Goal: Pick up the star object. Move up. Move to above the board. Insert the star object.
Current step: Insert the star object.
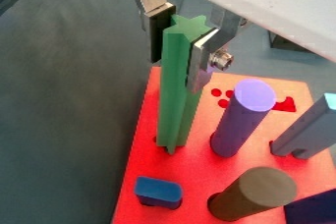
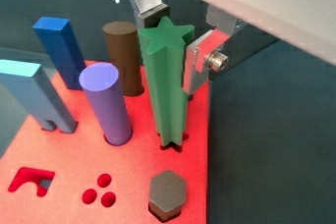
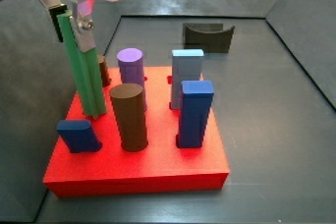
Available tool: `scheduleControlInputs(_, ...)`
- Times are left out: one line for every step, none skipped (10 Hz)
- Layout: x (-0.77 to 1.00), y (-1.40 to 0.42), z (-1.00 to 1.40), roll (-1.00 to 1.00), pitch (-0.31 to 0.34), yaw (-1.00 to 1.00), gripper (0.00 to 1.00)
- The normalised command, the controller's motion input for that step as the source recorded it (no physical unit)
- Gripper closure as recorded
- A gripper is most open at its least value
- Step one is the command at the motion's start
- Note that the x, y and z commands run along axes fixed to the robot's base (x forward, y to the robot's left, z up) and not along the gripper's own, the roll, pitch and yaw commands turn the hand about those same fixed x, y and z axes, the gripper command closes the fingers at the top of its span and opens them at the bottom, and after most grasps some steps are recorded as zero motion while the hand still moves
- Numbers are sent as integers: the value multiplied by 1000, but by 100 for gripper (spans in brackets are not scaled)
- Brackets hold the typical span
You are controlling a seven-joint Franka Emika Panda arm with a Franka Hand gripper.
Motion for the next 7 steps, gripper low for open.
scheduleControlInputs(57,-11,17,7,21,-203,100)
scheduleControlInputs(126,-11,20,7,34,-297,100)
scheduleControlInputs(109,0,0,0,53,-403,100)
scheduleControlInputs(0,0,0,0,51,-411,100)
scheduleControlInputs(0,0,0,0,29,-326,100)
scheduleControlInputs(-97,0,0,0,0,-137,100)
scheduleControlInputs(-74,0,0,0,0,-266,100)
